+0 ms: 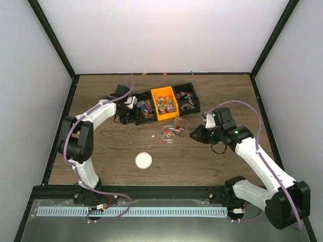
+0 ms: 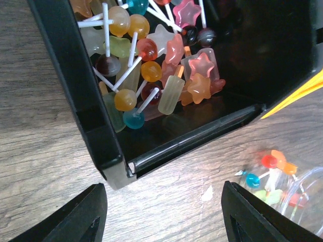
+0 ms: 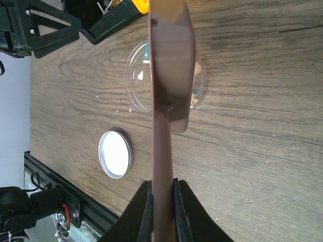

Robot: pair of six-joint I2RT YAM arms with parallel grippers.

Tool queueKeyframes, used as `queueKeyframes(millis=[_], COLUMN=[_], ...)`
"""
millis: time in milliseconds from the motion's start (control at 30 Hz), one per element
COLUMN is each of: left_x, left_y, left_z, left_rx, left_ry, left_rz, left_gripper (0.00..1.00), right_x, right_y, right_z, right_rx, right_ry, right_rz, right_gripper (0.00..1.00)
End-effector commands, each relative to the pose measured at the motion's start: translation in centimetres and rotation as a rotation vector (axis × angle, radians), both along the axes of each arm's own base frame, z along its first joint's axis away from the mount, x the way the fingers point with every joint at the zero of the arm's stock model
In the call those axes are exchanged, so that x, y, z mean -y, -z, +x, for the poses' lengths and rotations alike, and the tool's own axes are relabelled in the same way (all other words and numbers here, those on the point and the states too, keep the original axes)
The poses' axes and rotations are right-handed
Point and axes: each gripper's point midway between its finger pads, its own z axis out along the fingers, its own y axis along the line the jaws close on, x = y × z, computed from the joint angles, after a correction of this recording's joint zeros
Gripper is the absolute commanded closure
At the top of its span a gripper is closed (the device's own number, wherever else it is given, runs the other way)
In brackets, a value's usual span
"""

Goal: Pack the candies
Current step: Place the fake candies in the packing bottle.

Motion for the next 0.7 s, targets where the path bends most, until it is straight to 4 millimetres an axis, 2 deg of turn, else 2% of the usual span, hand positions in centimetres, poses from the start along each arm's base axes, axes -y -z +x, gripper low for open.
queueKeyframes(millis=[0, 267, 667], left_x=[0.2, 0.0, -0.3], left_y=[0.4, 0.2, 0.0], left_z=[0.7, 1.5, 2.3], left_rx=[0.005, 0.01, 0.013], left_ry=[0.009, -0.009, -0.031], left_rz=[-0.016, -0.024, -0.035], left_gripper=[0.36, 0.36, 0.36], right_x=[-0.2, -1.1, -0.7], right_y=[-1.3, -1.4, -2.3], right_z=[0.3, -0.2, -0.4], right_rx=[0.033, 0.023, 0.036], right_ry=[-0.013, -0.031, -0.02], right_rz=[-0.042, -0.084, -0.134], right_gripper=[0.99, 0.99, 0.99])
